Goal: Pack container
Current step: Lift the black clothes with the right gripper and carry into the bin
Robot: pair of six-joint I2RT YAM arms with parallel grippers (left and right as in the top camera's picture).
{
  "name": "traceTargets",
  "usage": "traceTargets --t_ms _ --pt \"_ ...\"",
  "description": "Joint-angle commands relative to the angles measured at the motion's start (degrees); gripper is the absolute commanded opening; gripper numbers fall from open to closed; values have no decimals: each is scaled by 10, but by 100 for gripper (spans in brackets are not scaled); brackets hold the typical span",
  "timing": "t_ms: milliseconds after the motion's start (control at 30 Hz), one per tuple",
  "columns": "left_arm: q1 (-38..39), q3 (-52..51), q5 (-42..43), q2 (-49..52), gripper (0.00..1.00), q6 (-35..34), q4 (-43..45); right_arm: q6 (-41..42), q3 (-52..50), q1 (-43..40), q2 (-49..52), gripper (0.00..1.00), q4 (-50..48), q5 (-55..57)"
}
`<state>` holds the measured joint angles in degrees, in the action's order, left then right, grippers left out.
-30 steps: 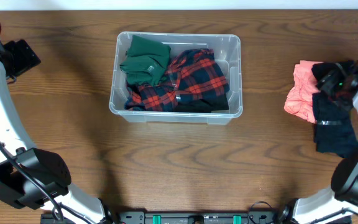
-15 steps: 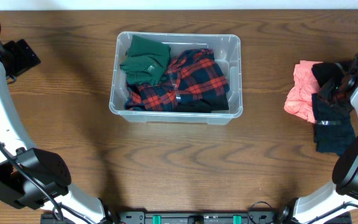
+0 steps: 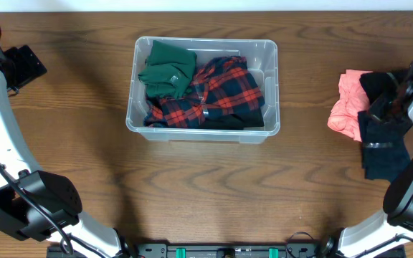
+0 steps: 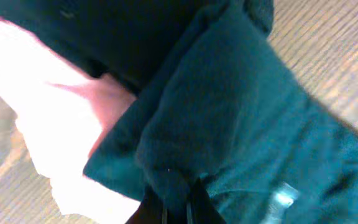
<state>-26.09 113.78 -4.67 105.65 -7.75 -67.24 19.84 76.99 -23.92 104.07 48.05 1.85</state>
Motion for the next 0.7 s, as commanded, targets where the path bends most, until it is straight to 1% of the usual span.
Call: traceTargets --t_ms 0,167,300,400,467,667 --pt "-2 8 -3 -4 98 -7 -2 -45 61 5 -66 1 19 -52" --pt "-2 8 -3 -4 98 -7 -2 -123 118 30 -132 1 53 -124" --pt "-2 8 -3 -4 98 -7 -2 -179 140 82 -175 1 58 -133" --pt "-2 8 -3 -4 98 -7 -2 -224 143 135 -199 1 41 -132" --pt "-2 8 -3 -4 98 -7 -2 -259 143 186 -213 1 17 -125" --pt "-2 8 -3 -4 98 -7 -2 -274 145 296 -212 1 -49 -73"
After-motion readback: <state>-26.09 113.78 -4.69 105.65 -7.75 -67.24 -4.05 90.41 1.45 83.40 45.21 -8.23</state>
